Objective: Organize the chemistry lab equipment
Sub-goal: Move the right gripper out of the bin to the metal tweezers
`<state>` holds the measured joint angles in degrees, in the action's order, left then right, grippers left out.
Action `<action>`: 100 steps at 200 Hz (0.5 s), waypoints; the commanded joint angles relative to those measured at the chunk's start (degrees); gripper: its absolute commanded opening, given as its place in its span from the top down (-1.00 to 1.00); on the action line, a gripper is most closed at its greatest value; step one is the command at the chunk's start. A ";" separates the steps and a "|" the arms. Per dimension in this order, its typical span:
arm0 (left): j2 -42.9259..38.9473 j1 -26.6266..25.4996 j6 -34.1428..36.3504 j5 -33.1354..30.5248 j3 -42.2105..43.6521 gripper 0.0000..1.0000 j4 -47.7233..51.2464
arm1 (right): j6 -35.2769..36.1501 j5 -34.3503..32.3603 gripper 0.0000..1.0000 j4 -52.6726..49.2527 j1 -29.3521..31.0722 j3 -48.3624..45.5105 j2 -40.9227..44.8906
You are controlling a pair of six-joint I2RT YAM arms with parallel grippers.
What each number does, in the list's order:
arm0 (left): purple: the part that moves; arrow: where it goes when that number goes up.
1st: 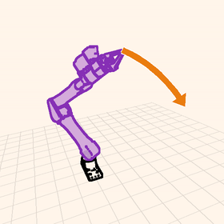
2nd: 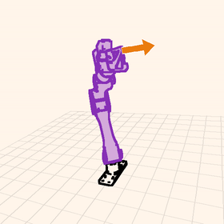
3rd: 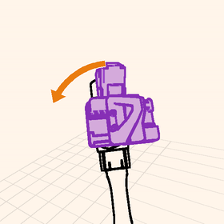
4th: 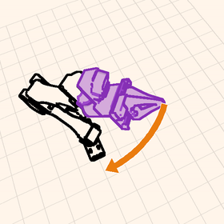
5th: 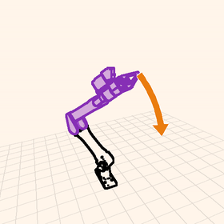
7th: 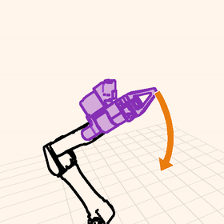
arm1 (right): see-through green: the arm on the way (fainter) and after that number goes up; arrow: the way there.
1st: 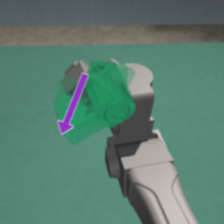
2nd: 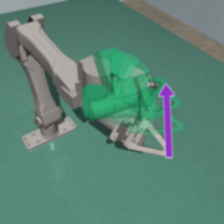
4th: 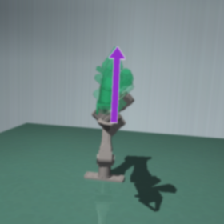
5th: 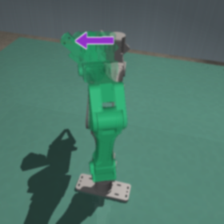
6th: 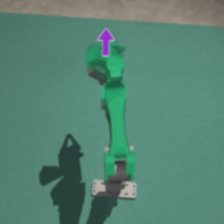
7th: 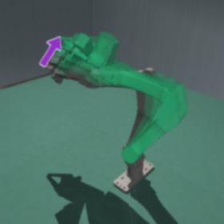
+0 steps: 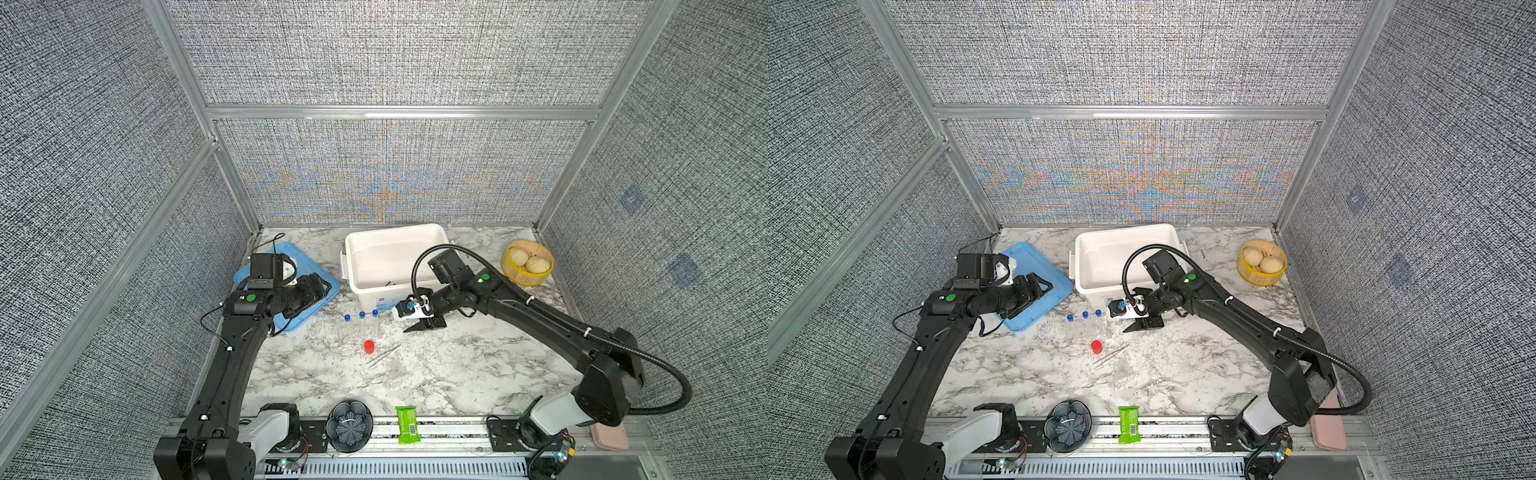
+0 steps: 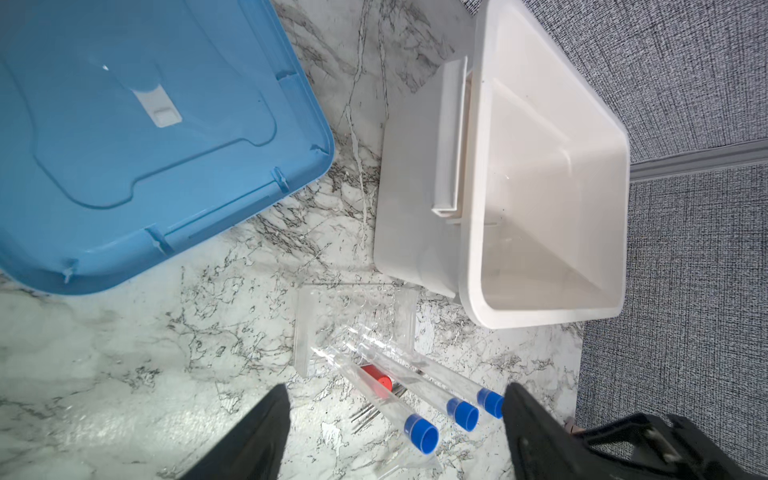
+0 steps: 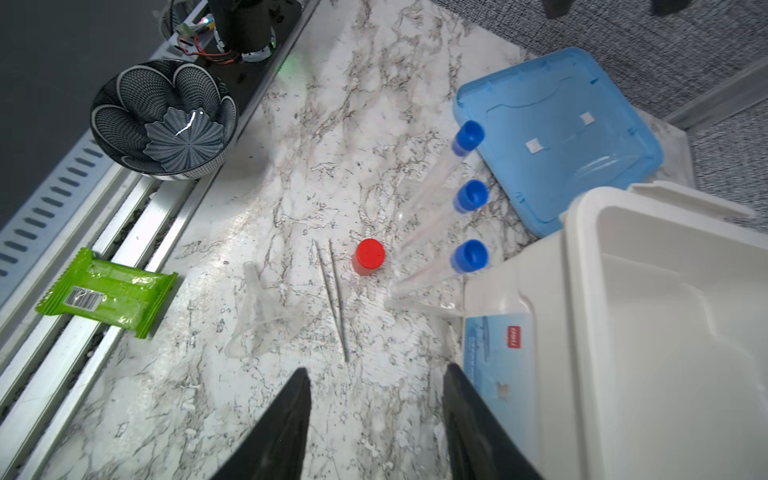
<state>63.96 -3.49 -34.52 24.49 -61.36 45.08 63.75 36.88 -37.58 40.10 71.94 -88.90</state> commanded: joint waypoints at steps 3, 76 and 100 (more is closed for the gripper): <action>0.22 0.17 -0.71 1.59 0.09 -0.63 -0.47 | 0.69 2.17 -0.01 6.25 0.20 -3.46 -2.60; -0.70 0.25 -0.46 2.15 2.38 -0.63 -1.62 | -1.32 -0.42 -0.02 11.77 1.47 -4.44 -13.23; -0.99 0.50 -0.72 0.86 1.94 -0.63 -0.66 | -0.62 -0.71 -0.03 10.93 2.41 -3.43 -17.15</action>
<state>63.42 -3.25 -34.98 26.00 -59.11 44.69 63.24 36.77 -26.76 41.74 67.75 -103.50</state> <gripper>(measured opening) 0.815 0.517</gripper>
